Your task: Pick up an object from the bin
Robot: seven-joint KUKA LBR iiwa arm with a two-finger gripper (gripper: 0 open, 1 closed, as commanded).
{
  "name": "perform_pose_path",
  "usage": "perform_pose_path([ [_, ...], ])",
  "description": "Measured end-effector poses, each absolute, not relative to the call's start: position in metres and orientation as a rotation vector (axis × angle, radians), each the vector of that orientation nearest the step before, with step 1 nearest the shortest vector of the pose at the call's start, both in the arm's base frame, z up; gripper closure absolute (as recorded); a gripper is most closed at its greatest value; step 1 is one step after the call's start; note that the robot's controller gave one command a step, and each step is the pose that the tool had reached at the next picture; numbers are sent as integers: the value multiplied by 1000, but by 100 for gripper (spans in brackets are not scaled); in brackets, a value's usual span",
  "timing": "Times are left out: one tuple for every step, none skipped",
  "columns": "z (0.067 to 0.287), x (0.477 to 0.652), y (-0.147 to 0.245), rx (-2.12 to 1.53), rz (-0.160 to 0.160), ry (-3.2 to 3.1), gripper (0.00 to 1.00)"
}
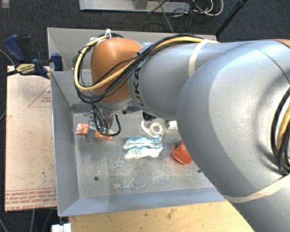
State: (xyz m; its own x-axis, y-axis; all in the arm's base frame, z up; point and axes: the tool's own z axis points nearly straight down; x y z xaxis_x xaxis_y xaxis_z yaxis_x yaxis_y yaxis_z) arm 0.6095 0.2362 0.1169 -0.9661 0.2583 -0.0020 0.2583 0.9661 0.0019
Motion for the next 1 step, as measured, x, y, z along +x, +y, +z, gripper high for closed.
perform_pose_path([
  [156, 619, 237, 405, -2, 3121, 100],
])
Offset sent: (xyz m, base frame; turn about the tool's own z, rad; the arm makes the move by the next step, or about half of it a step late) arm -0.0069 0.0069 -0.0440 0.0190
